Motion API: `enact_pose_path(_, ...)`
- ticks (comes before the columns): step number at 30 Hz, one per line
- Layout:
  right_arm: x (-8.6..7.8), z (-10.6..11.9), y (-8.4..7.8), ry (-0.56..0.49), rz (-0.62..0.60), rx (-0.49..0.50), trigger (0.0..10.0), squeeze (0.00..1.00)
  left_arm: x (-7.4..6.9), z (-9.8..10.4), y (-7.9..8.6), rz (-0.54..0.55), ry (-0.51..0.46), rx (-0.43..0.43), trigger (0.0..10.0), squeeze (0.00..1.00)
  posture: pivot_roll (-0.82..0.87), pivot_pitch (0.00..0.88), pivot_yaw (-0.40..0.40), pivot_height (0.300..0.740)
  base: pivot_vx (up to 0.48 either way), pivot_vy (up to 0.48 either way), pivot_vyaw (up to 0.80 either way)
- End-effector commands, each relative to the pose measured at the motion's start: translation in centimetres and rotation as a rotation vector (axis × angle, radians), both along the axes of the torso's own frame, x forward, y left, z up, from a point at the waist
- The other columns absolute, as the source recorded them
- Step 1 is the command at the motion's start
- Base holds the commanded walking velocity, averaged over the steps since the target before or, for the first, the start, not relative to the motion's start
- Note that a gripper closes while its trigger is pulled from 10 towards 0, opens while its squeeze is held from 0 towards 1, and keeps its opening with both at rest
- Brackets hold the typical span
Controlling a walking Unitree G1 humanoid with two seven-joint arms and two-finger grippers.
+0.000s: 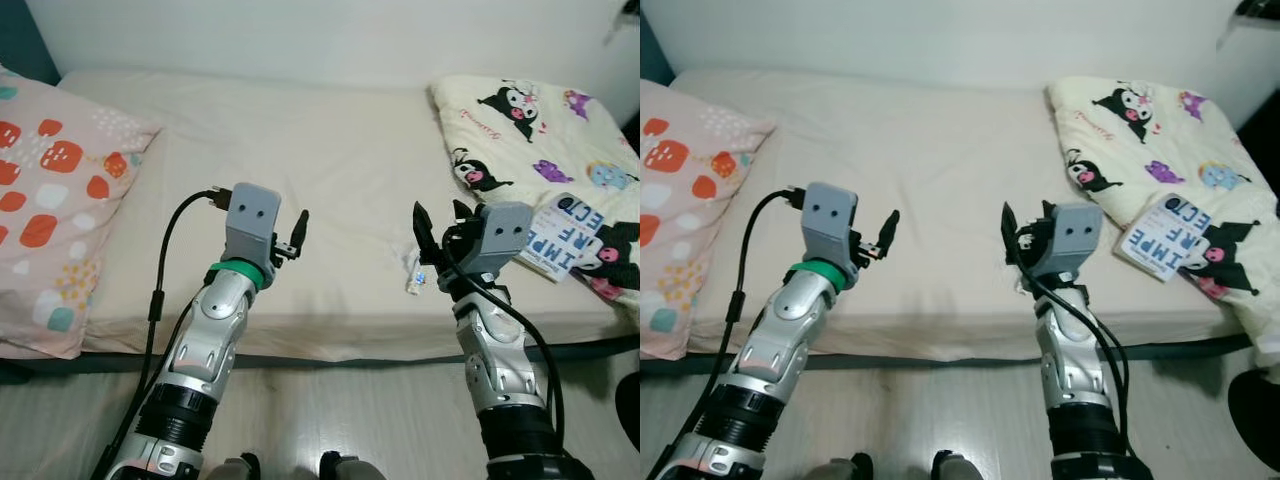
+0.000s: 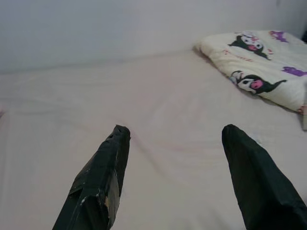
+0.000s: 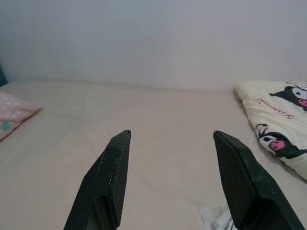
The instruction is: Clean up the room
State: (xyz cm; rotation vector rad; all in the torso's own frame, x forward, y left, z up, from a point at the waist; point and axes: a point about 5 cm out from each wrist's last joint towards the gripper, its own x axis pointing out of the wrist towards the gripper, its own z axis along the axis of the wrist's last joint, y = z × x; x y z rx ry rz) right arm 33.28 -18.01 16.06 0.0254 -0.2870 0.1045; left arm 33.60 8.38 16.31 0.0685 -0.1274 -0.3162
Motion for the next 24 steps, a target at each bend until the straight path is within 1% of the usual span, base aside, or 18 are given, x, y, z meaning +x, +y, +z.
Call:
enact_pose_path(1,-0.25,-0.61,-0.34,0.021,-0.009,0.011,10.0,0.0,-0.21,-0.19,-0.19,-0.008,-0.005,0.012,10.0,0.0,-0.13,0.086,-0.001,0.74,0.0,-0.48,0.0)
enact_pose_path(19,-0.28,-0.7,-0.32,0.023,-0.009,0.012,10.0,0.0,0.01,-0.42,0.17,0.018,0.011,0.024,10.0,0.0,-0.13,0.088,0.0,0.74,0.0,-0.476,0.0)
enact_pose_path(22,-0.29,-0.71,-0.32,0.024,-0.01,0.013,10.0,0.0,0.18,-0.71,0.31,0.038,0.036,0.03,10.0,0.0,-0.13,0.088,0.001,0.74,0.167,-0.081,0.0)
enact_pose_path(24,-0.29,-0.69,-0.3,0.023,-0.009,0.013,10.0,0.0,0.37,-0.94,0.46,0.057,0.062,0.023,10.0,0.0,-0.13,0.088,0.001,0.74,0.0,0.444,0.0)
